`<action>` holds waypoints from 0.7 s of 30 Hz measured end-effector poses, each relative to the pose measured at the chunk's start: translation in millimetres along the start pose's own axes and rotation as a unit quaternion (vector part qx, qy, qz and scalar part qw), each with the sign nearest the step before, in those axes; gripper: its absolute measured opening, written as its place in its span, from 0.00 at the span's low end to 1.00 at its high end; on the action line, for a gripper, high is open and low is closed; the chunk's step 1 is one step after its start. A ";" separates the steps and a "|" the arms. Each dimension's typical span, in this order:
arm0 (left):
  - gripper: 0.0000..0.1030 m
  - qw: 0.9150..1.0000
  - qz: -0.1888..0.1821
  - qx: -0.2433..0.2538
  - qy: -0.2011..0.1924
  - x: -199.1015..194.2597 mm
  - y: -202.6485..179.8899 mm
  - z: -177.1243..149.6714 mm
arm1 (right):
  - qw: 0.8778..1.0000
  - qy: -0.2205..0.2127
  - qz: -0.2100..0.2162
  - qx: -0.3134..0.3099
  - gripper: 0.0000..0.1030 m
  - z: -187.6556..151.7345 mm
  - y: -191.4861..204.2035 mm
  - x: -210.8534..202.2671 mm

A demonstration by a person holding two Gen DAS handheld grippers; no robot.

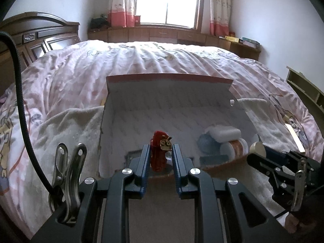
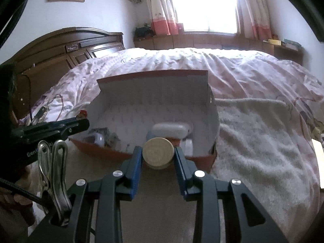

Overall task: Organize rigid objects
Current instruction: 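Carry the figurine and beige disc over the box with both tools, then open the left tool to drop the figurine while the right tool releases the disc into the box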

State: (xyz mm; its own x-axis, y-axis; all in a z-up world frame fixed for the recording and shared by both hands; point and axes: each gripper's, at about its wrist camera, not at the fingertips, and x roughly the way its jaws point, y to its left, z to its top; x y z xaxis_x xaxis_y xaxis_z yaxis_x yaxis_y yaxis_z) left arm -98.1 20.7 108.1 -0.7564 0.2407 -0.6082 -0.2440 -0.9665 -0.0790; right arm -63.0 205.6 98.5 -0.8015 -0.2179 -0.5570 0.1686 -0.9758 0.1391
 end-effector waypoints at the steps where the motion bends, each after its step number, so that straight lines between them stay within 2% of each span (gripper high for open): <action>1: 0.21 1.000 0.000 0.000 0.000 1.5 -0.2 0.5 | 1.000 -0.001 0.000 0.000 0.32 1.1 -0.4 1.6; 21: 0.21 1.000 0.005 -0.008 0.021 62.3 9.4 22.3 | 1.000 0.024 0.001 0.016 0.32 43.6 -19.7 72.0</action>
State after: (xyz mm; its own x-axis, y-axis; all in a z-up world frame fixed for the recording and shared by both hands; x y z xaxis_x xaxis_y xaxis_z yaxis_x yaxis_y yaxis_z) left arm -161.1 28.6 87.0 -0.7324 0.2268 -0.6420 -0.2263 -0.9704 -0.0847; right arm -149.0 209.9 91.4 -0.7724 -0.2219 -0.5952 0.1521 -0.9743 0.1660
